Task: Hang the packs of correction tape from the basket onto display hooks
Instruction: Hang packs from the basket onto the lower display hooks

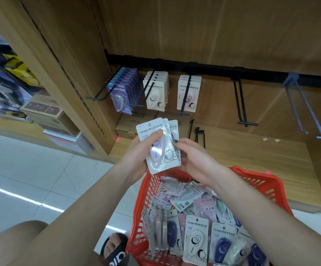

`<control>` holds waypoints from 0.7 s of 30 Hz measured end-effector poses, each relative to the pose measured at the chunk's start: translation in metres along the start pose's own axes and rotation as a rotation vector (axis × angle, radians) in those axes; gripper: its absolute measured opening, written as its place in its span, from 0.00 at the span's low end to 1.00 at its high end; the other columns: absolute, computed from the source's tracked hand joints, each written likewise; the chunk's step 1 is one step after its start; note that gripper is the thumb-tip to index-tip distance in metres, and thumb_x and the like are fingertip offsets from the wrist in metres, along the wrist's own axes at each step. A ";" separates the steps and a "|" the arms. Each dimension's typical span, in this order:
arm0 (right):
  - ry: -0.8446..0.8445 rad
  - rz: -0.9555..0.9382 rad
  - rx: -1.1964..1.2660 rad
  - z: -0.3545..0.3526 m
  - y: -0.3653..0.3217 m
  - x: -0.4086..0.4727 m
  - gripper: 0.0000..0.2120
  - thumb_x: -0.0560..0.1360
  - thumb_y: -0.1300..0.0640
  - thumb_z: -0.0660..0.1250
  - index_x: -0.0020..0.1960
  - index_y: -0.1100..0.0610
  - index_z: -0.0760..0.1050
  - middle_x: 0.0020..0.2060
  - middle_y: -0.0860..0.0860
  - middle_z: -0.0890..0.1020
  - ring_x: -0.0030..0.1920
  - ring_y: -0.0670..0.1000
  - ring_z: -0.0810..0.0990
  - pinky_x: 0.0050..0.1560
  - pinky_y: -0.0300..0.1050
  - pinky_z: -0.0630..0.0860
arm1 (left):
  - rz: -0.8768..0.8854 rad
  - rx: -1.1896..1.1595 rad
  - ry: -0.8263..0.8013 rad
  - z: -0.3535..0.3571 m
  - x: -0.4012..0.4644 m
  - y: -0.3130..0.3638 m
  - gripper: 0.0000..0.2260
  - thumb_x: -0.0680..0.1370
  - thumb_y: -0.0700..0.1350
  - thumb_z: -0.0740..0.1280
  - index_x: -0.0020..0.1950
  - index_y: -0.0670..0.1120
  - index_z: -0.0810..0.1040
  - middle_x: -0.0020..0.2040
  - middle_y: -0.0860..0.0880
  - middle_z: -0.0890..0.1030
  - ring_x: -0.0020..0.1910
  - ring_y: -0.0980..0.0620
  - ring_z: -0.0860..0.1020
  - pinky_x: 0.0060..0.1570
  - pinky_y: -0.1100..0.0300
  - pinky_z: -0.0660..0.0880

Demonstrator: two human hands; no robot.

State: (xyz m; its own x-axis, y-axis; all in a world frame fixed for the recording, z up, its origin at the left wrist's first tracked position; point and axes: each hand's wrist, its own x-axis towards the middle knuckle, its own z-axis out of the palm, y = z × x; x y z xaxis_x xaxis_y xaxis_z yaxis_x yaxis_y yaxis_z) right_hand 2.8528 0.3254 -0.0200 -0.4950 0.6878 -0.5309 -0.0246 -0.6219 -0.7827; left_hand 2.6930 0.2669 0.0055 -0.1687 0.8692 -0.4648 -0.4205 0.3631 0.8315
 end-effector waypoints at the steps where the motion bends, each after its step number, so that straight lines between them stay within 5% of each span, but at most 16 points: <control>1: -0.001 0.006 0.008 0.001 0.002 0.000 0.13 0.84 0.58 0.65 0.65 0.64 0.76 0.48 0.54 0.87 0.45 0.53 0.86 0.44 0.49 0.83 | -0.001 0.008 0.000 -0.002 -0.001 0.000 0.13 0.83 0.48 0.68 0.67 0.47 0.81 0.59 0.43 0.86 0.57 0.42 0.86 0.55 0.44 0.84; 7: -0.110 -0.033 0.045 0.009 0.006 0.002 0.14 0.84 0.59 0.65 0.68 0.59 0.79 0.59 0.59 0.86 0.59 0.60 0.85 0.63 0.60 0.81 | -0.001 0.013 -0.007 -0.012 -0.006 0.000 0.12 0.83 0.47 0.69 0.66 0.49 0.81 0.59 0.44 0.86 0.58 0.41 0.85 0.60 0.40 0.81; 12: -0.036 -0.093 0.001 0.009 0.007 0.006 0.13 0.84 0.60 0.64 0.67 0.59 0.78 0.59 0.60 0.86 0.61 0.62 0.84 0.66 0.67 0.78 | 0.016 0.039 0.030 -0.023 -0.003 0.004 0.13 0.83 0.51 0.69 0.67 0.53 0.80 0.59 0.47 0.87 0.56 0.42 0.86 0.61 0.38 0.80; 21: -0.044 -0.140 -0.070 0.013 -0.001 0.002 0.13 0.84 0.62 0.64 0.67 0.58 0.79 0.58 0.58 0.86 0.60 0.60 0.85 0.64 0.67 0.79 | 0.021 0.084 -0.027 -0.023 -0.004 0.005 0.13 0.83 0.54 0.68 0.66 0.53 0.82 0.59 0.46 0.87 0.58 0.41 0.85 0.63 0.32 0.77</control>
State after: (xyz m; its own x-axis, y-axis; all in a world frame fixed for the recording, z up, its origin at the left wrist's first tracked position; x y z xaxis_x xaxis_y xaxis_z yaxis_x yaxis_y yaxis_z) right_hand 2.8411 0.3225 -0.0160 -0.5282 0.7480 -0.4018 -0.0361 -0.4926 -0.8695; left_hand 2.6714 0.2581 0.0045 -0.1522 0.8850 -0.4401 -0.3410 0.3709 0.8638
